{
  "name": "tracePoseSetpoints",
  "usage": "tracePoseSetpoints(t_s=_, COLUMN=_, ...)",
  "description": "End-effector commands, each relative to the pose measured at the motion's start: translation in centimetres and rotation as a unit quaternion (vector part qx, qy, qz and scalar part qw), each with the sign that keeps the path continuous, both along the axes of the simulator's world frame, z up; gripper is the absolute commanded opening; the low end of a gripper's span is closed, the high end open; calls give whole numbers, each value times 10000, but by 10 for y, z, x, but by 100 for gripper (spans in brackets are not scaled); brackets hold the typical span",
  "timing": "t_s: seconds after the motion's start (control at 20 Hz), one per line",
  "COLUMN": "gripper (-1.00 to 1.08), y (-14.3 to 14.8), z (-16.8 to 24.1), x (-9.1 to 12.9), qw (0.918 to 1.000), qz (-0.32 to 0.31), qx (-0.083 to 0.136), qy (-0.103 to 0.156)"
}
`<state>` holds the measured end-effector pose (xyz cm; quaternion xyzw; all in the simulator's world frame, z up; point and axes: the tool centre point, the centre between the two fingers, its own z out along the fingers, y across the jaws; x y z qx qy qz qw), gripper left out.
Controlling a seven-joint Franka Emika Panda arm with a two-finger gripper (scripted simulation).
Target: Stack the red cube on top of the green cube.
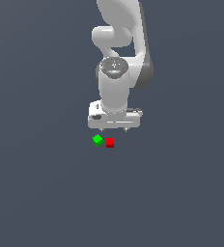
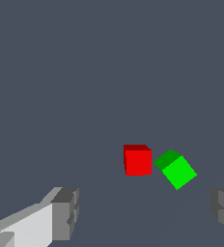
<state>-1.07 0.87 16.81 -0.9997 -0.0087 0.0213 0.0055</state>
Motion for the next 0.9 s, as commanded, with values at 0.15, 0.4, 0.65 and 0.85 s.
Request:
tracePoseSetpoints(t_s=0.15, gripper=100, y=0, z=0, x=0, qw=10000, qz=32, qx=0, qy=-1)
tracePoseSetpoints(t_s=0.4, gripper=100, y=0, z=-3, x=-1, qw=9997, qz=227, qx=4, qy=-6)
tracePoseSetpoints(t_s=0.65, gripper=100, y=0, z=-7, x=-3, qw=9982, qz=599, qx=10, qy=-15)
tracePoseSetpoints(t_s=0.85, gripper=100, y=0, z=-12, x=-5, qw=9947, qz=1023, qx=17, qy=-26)
